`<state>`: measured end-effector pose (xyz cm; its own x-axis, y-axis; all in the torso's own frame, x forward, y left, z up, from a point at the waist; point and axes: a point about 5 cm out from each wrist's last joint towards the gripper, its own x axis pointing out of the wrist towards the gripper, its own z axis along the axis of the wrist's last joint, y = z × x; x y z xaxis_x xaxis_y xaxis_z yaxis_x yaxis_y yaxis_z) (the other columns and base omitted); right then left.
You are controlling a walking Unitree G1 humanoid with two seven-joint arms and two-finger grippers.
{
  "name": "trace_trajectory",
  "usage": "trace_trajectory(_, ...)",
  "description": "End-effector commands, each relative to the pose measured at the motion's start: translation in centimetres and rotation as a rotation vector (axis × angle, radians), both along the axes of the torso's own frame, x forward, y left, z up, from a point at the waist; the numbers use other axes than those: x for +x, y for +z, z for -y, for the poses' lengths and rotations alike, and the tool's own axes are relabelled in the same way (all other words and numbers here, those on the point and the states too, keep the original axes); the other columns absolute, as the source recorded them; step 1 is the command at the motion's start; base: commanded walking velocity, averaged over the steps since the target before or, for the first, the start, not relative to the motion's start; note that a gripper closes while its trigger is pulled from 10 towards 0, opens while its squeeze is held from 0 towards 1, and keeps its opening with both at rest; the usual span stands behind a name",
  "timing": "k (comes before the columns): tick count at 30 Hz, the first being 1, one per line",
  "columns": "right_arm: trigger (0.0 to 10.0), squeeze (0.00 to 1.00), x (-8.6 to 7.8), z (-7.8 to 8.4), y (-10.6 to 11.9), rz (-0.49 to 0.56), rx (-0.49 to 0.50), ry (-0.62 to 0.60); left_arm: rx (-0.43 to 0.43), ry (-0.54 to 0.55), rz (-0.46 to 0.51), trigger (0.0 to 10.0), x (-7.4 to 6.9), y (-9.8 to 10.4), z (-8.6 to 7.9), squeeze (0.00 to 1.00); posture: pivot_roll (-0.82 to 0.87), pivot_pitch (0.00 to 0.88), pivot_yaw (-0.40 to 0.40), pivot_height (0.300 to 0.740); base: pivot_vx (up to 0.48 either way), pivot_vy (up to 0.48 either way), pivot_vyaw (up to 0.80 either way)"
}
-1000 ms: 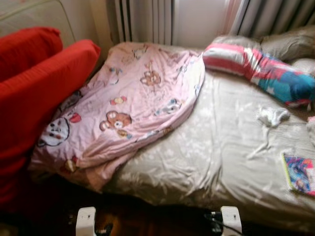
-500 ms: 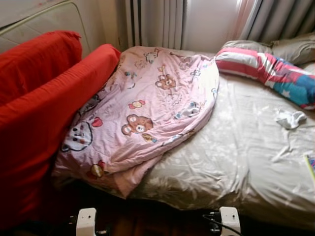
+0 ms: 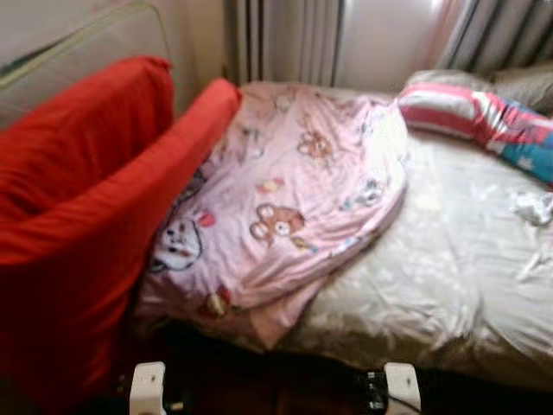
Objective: Clean up the room
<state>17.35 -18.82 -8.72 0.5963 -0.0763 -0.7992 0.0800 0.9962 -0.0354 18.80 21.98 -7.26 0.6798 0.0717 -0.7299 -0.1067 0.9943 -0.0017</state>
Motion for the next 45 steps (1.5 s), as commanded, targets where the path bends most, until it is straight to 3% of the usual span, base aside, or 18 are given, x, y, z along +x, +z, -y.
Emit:
trace_trajectory(1,10.0,0.00,-0.5,0.2,-0.2,-0.022,-0.003,-0.012,-0.005,0.001,-0.017,10.0,-0.4,-0.3,0.2,0.00,0.09,0.065,0.001,0.740,0.000,0.000,0.00)
trace_trajectory(20,10.0,0.00,0.1,0.4,0.1,0.007,-0.028,-0.009,0.002,0.022,-0.035,10.0,-0.8,-0.4,-0.1,0.00,0.10,0.077,0.001,0.740,0.000,0.000,0.53)
trace_trajectory(28,10.0,0.00,0.4,0.3,0.3,0.020,-0.027,-0.013,0.006,0.030,-0.038,10.0,-0.9,-0.5,-0.3,0.00,0.10,0.080,0.003,0.740,0.188,0.000,0.00)
trace_trajectory(37,10.0,0.00,0.7,0.3,0.4,0.036,-0.031,-0.017,0.009,0.029,-0.034,10.0,-0.8,-0.4,-0.3,0.00,0.10,0.080,0.004,0.740,0.000,0.000,0.72)
trace_trajectory(45,10.0,0.00,0.8,0.2,0.4,0.037,-0.023,-0.019,0.008,0.024,-0.022,10.0,-0.7,-0.4,-0.1,0.00,0.10,0.083,0.002,0.740,0.000,0.000,0.00)
